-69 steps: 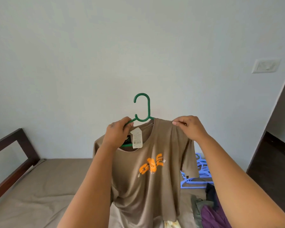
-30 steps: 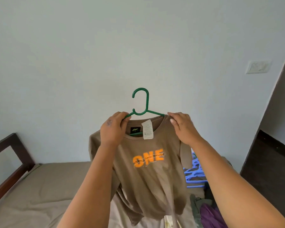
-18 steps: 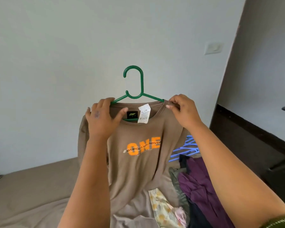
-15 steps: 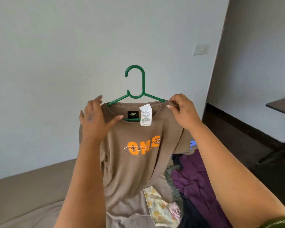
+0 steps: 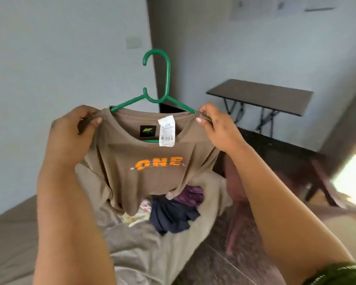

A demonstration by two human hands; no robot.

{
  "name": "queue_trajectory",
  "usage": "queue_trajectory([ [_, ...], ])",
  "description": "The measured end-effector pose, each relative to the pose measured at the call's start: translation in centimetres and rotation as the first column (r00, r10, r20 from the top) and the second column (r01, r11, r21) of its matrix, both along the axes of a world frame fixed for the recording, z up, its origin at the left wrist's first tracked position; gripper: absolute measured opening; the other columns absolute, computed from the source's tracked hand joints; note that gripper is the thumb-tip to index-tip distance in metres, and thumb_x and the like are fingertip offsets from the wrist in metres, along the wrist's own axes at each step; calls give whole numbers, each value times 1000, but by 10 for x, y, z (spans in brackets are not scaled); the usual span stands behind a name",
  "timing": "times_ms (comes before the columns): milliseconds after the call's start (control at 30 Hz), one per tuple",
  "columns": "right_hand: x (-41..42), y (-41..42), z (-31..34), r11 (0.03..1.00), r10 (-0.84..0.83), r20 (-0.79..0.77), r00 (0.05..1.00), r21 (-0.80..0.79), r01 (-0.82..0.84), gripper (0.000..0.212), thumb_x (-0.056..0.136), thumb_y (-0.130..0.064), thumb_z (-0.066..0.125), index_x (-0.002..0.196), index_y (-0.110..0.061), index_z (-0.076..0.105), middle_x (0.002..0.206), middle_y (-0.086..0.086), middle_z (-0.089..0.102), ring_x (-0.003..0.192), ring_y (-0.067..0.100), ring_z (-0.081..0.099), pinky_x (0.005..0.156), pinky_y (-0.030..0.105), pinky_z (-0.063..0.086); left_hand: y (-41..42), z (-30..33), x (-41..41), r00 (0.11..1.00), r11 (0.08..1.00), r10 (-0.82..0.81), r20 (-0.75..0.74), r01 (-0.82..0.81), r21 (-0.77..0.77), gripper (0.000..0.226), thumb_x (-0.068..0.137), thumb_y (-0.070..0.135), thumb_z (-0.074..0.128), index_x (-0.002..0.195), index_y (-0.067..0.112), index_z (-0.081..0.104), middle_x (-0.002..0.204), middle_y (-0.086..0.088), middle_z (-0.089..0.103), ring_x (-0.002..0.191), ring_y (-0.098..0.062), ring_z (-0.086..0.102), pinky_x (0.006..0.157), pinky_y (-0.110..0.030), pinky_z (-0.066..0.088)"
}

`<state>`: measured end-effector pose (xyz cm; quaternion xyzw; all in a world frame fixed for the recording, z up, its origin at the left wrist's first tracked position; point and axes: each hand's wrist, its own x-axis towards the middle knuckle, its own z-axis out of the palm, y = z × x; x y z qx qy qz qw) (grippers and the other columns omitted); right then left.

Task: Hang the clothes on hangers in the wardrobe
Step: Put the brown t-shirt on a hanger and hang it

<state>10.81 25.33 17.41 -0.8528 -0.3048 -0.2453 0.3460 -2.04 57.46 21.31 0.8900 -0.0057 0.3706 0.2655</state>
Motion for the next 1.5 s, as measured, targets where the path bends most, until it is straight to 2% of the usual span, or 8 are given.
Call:
queue_trajectory([
  [167, -75, -135, -4, 972, -234, -16, 972, 21, 234, 24, 97, -22, 55, 110, -3, 59, 97, 9, 68, 84, 24, 60, 73, 29, 40, -109, 7, -2, 965, 965, -261, -32, 261, 18, 11, 97, 25, 57, 102, 24, 67, 83, 33, 61, 80, -6, 56, 79, -15, 42],
  [267, -112, -208, -2, 926, -378, -1, 926, 9, 378, 24, 96, -18, 58, 108, 2, 62, 99, 18, 68, 91, 31, 63, 77, 26, 39, -176, 12, 1, 895, 898, -440, -67, 438, -51, 23, 98, 24, 54, 84, 38, 65, 73, 25, 62, 72, 9, 55, 67, -3, 36],
  [467, -159, -331, -2, 823, -568, -68, 820, -23, 568, 15, 97, -26, 53, 102, -14, 59, 93, 5, 66, 84, 22, 58, 69, 28, 38, -293, 2, 44, 467, 601, -799, -377, 613, -514, 30, 99, 27, 50, 81, 18, 72, 81, 1, 70, 72, -6, 60, 73, -26, 46],
  [600, -168, -408, -7, 734, -677, -69, 733, 8, 679, 13, 97, -24, 51, 101, -16, 59, 90, 4, 64, 82, 22, 58, 72, 35, 47, -389, -6, 83, 504, 642, -763, -405, 663, -384, 34, 91, 58, 51, 98, 29, 67, 101, 9, 68, 94, -5, 61, 89, -30, 46],
  [800, -143, -525, 2, 622, -782, -49, 621, 10, 783, 22, 94, -29, 44, 98, -12, 58, 86, 6, 62, 79, 25, 56, 70, 35, 43, -532, -14, 136, 602, 615, -756, -259, 787, 33, 10, 92, 20, 62, 86, 13, 60, 78, -1, 61, 77, -22, 57, 67, -31, 38],
  [1133, -50, -727, 10, 439, -898, -74, 434, -56, 897, 16, 101, -23, 45, 97, -10, 54, 90, 14, 59, 83, 28, 53, 69, 29, 34, -742, 9, 251, 239, 336, -887, -395, 921, -196, 23, 101, 27, 48, 110, 20, 68, 103, 6, 70, 99, -11, 65, 86, -30, 52],
  [1367, 6, -883, 13, 312, -950, -69, 305, -155, 937, 17, 98, -15, 40, 107, -11, 54, 99, 16, 59, 92, 33, 55, 73, 30, 34, -909, 7, 309, 316, 364, -897, -308, 925, -113, 26, 103, 25, 45, 114, 13, 65, 105, -1, 65, 99, -17, 56, 81, -26, 42],
  [1500, 52, -974, 24, 338, -941, -2, 340, -103, 935, 19, 98, -13, 46, 106, -4, 61, 97, 20, 53, 83, 27, 49, 72, 23, 30, -995, 14, 339, 396, 408, -887, -235, 913, 0, 22, 102, 25, 43, 91, 14, 58, 76, 0, 57, 77, -20, 53, 67, -26, 33],
])
